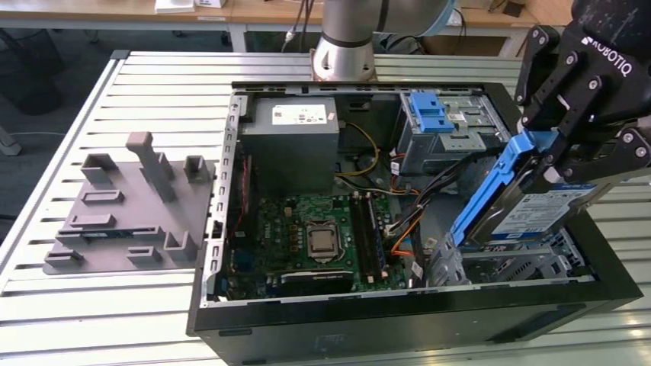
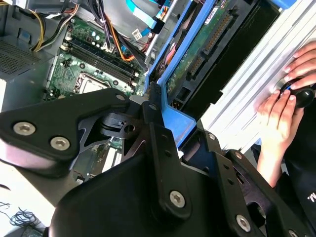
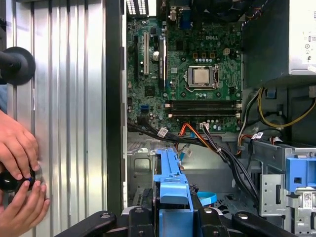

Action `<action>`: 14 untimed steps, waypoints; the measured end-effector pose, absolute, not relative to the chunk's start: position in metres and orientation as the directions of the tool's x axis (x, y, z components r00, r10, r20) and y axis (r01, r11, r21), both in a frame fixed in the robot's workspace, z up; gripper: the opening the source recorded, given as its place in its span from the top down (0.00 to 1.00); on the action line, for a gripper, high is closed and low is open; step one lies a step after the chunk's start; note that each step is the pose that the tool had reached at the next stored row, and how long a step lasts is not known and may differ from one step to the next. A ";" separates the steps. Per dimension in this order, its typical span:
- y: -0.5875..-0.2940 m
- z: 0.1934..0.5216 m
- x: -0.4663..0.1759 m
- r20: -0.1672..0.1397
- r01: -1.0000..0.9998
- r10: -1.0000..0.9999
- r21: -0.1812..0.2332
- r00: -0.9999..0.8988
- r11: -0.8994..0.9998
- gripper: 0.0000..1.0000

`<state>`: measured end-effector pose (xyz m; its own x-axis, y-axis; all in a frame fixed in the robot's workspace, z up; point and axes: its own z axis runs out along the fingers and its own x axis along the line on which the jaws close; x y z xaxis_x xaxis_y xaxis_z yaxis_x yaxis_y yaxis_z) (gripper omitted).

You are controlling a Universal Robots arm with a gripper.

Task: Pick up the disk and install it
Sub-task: 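Insert the disk into the insertion slot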

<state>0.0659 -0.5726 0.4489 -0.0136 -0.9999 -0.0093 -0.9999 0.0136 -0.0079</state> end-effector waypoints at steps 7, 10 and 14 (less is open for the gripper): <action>-0.572 0.447 0.070 -0.009 -1.000 -1.000 -0.008 -0.014 0.014 0.64; -0.572 0.445 0.071 -0.009 -1.000 -1.000 -0.008 -0.014 0.014 0.64; -0.571 0.444 0.073 -0.010 -1.000 -1.000 -0.008 -0.014 0.014 0.64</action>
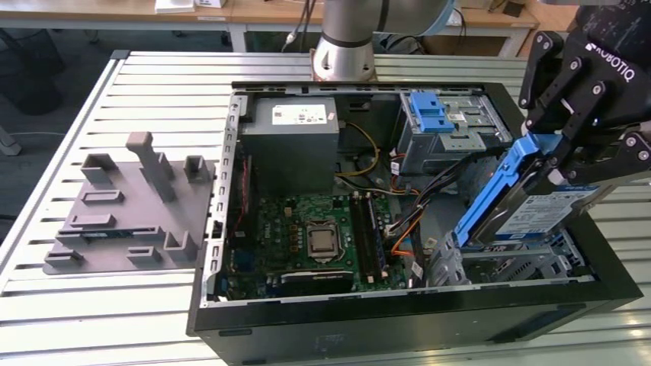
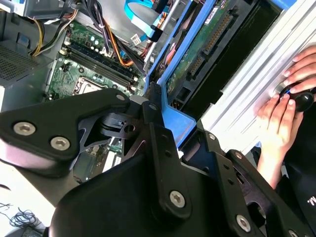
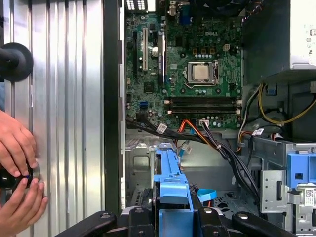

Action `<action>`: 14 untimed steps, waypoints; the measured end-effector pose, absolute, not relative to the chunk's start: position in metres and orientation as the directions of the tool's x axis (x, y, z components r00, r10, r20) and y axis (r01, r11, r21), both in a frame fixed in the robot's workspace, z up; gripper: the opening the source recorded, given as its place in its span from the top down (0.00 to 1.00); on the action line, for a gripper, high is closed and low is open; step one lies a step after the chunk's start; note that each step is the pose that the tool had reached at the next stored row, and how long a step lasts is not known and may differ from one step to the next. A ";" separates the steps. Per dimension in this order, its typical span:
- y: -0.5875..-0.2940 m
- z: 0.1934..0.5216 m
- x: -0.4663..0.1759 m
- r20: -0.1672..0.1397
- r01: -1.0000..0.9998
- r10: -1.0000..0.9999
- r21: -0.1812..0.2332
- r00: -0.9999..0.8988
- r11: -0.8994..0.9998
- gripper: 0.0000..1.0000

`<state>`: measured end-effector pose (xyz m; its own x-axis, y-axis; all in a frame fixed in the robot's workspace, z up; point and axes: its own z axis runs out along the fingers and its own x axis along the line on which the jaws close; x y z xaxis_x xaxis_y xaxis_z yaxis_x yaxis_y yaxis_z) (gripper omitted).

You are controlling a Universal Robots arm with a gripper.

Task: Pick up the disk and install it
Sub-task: 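Insert the disk into the insertion slot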

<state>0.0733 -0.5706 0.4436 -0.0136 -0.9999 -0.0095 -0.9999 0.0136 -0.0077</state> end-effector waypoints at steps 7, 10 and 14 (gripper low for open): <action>-0.570 0.441 0.074 -0.009 -1.000 -1.000 -0.008 -0.014 0.014 0.64; -0.570 0.440 0.074 -0.009 -1.000 -1.000 -0.008 -0.014 0.014 0.64; -0.570 0.438 0.074 -0.009 -1.000 -1.000 -0.008 -0.014 0.014 0.64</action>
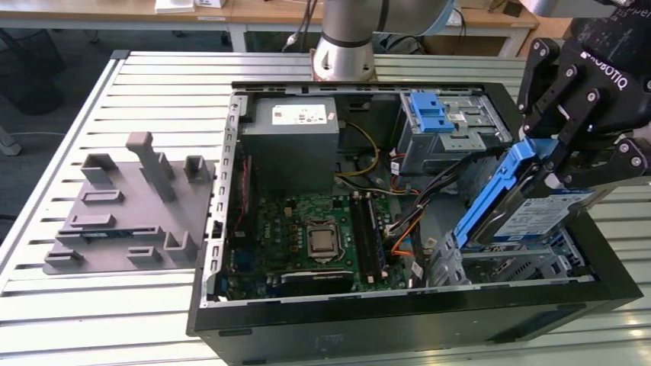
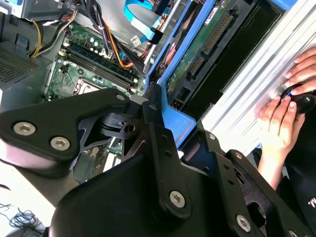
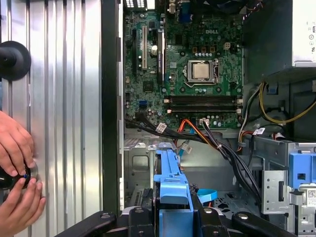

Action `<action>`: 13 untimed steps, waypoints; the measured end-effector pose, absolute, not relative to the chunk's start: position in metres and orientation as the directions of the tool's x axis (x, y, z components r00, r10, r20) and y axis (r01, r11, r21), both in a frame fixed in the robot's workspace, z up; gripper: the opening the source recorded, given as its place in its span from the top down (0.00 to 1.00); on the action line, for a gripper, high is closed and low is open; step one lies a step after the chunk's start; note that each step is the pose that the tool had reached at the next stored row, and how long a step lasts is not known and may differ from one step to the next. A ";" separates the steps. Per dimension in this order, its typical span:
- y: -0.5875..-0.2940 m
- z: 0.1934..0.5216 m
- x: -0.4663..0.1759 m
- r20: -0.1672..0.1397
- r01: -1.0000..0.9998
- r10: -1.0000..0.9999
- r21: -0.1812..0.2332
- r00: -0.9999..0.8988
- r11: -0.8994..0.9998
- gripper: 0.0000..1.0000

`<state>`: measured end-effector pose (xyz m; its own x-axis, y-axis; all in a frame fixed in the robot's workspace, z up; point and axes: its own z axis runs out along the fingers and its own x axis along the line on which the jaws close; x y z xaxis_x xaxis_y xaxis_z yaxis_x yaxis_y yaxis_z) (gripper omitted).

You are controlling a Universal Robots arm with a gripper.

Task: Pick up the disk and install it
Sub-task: 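Insert the disk into the insertion slot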

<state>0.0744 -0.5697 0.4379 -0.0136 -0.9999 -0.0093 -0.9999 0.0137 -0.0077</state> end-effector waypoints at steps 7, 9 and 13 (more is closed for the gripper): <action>-0.570 0.435 0.074 -0.009 -1.000 -1.000 -0.008 -0.013 0.013 0.64; -0.570 0.434 0.074 -0.009 -1.000 -1.000 -0.008 -0.013 0.013 0.64; -0.570 0.433 0.074 -0.009 -1.000 -1.000 -0.008 -0.013 0.013 0.64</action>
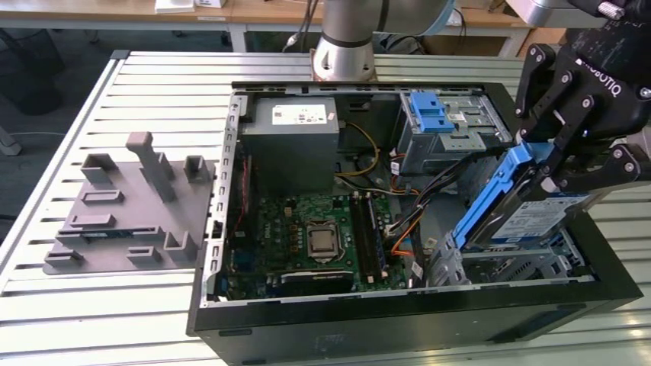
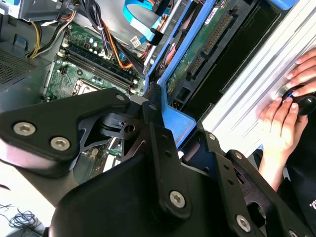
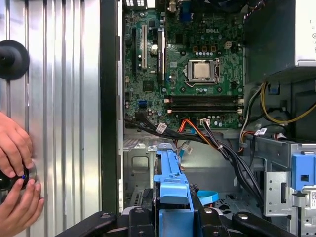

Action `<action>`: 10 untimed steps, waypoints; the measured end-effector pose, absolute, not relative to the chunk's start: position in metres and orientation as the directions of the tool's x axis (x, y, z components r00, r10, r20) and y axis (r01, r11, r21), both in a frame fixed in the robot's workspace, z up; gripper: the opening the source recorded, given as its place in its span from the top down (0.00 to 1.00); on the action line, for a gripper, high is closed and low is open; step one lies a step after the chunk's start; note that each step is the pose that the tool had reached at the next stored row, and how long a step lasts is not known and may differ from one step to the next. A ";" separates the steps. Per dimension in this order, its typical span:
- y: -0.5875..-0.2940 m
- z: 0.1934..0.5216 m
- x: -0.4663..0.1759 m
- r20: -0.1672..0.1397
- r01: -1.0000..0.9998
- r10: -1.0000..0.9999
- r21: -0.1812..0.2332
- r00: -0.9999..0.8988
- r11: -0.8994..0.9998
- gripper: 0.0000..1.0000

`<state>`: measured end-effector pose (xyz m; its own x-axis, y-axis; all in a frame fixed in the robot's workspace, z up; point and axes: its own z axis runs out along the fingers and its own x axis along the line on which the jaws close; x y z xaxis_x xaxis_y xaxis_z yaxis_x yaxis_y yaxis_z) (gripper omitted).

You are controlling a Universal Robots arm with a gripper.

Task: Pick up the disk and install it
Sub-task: 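Insert the disk into the insertion slot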

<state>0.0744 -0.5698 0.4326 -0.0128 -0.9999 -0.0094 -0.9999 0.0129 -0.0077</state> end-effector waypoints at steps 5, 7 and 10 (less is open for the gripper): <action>-0.570 0.430 0.074 -0.009 -1.000 -1.000 -0.008 -0.013 0.013 0.64; -0.570 0.429 0.074 -0.009 -1.000 -1.000 -0.008 -0.013 0.013 0.64; -0.570 0.427 0.074 -0.009 -1.000 -1.000 -0.008 -0.013 0.013 0.64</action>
<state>0.0744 -0.5698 0.4268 -0.0127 -0.9999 -0.0094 -0.9999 0.0128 -0.0077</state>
